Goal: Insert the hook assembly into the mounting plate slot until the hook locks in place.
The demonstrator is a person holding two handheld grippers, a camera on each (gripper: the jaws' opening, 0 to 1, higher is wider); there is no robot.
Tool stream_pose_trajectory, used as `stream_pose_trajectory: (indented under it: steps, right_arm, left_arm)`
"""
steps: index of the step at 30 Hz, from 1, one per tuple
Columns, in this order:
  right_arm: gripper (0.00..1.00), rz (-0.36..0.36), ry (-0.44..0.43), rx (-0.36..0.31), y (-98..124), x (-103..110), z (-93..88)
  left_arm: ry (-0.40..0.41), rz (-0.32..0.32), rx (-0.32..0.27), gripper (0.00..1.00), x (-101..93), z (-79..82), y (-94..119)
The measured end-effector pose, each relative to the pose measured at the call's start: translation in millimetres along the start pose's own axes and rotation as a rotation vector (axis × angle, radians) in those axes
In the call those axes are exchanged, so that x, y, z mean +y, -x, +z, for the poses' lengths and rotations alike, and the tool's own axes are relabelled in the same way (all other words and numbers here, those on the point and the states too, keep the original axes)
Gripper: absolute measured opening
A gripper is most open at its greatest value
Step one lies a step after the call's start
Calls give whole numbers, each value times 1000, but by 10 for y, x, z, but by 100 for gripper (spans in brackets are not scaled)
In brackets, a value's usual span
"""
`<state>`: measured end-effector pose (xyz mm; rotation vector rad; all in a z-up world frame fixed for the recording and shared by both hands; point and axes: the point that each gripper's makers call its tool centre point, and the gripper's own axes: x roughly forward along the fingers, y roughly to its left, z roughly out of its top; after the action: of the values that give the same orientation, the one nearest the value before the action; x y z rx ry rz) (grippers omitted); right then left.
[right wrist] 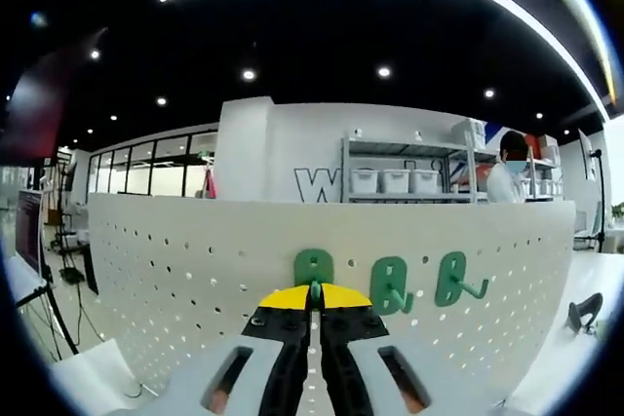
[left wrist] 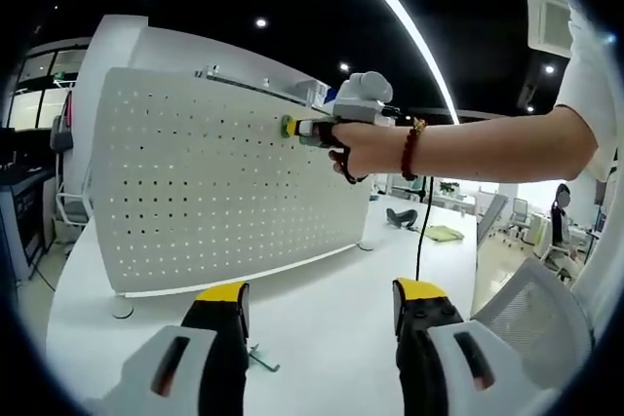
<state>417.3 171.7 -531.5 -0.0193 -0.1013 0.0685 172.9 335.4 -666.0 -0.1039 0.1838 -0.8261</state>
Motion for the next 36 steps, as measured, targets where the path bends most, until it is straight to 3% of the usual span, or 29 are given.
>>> stream_pose_trajectory:
  steps: [8,20,36]
  right_arm:
    - [1,2,26,28,-11,17,-42]
    - [7,49,-20,81,20,17,-132]
    - [12,96,-27,94,230,-8,-193]
  left_arm:
    - [2,9,9,60,30,-30,-6]
    - [-12,7,40,59,90,-88,-77]
    - [-38,35,153,51,279,-364,-141]
